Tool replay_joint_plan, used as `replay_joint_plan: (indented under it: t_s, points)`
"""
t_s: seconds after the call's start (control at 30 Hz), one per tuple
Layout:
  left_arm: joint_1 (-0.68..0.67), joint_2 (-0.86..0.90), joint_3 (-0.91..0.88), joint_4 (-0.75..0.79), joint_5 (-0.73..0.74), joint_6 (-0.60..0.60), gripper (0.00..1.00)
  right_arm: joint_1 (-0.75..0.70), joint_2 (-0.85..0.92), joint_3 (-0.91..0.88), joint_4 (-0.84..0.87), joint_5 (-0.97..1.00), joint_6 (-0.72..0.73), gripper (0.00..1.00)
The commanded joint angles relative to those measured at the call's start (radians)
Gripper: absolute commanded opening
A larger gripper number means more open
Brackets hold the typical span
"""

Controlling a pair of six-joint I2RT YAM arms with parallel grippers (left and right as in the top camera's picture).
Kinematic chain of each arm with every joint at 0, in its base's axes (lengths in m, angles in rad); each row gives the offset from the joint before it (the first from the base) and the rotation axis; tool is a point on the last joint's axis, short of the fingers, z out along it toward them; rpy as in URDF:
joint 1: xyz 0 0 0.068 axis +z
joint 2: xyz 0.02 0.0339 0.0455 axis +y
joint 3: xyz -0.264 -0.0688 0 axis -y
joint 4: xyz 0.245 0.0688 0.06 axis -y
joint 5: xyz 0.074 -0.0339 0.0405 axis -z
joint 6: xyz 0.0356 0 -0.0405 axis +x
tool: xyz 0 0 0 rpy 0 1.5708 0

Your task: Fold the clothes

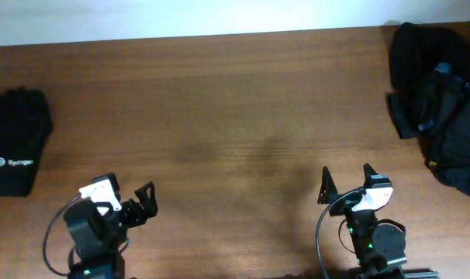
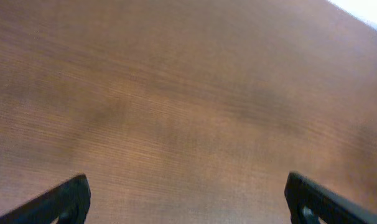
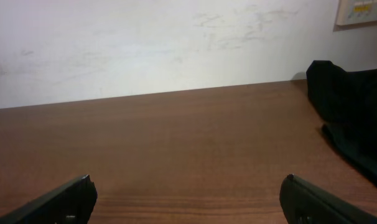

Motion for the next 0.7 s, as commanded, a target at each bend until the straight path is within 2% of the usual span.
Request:
replay_joint_plan:
  t_s: [0.0, 0.33, 0.67]
  points:
    - [-0.021, -0.034, -0.060, 0.077, 0.049, -0.001, 0.99, -0.008, -0.011, -0.005, -0.008, -0.002, -0.002, 0.99]
    - [-0.054, -0.070, -0.077, 0.156, 0.006, 0.007, 0.99, -0.008, -0.011, -0.005, -0.008, -0.002, -0.002, 0.99]
    - [-0.268, -0.096, -0.129, 0.208, -0.214, 0.007, 0.99, -0.008, -0.011, -0.005, -0.008, -0.002, -0.002, 0.99]
